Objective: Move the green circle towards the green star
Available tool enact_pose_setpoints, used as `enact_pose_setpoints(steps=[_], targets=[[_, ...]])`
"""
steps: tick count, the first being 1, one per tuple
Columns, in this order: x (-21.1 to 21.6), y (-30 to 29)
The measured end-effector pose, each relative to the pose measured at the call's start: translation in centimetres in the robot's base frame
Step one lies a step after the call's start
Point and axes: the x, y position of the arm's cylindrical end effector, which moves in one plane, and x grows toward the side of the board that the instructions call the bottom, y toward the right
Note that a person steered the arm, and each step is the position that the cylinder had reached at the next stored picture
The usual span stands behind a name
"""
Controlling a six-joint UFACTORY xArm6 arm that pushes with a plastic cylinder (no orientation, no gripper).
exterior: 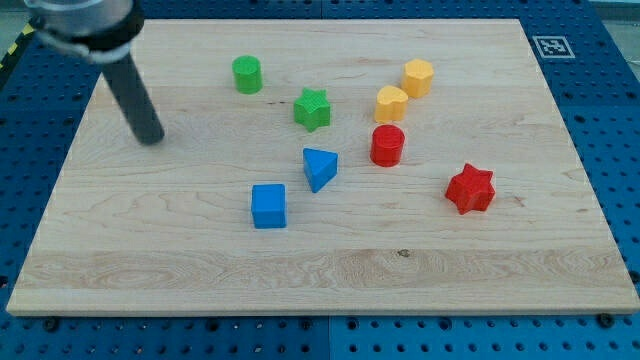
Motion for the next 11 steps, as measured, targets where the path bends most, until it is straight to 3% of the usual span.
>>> enact_pose_setpoints(steps=[1,2,4,11], targets=[[-8.2,0.8],[-10.1,2.8],[-10.2,8.2],[-8.3,10.0]])
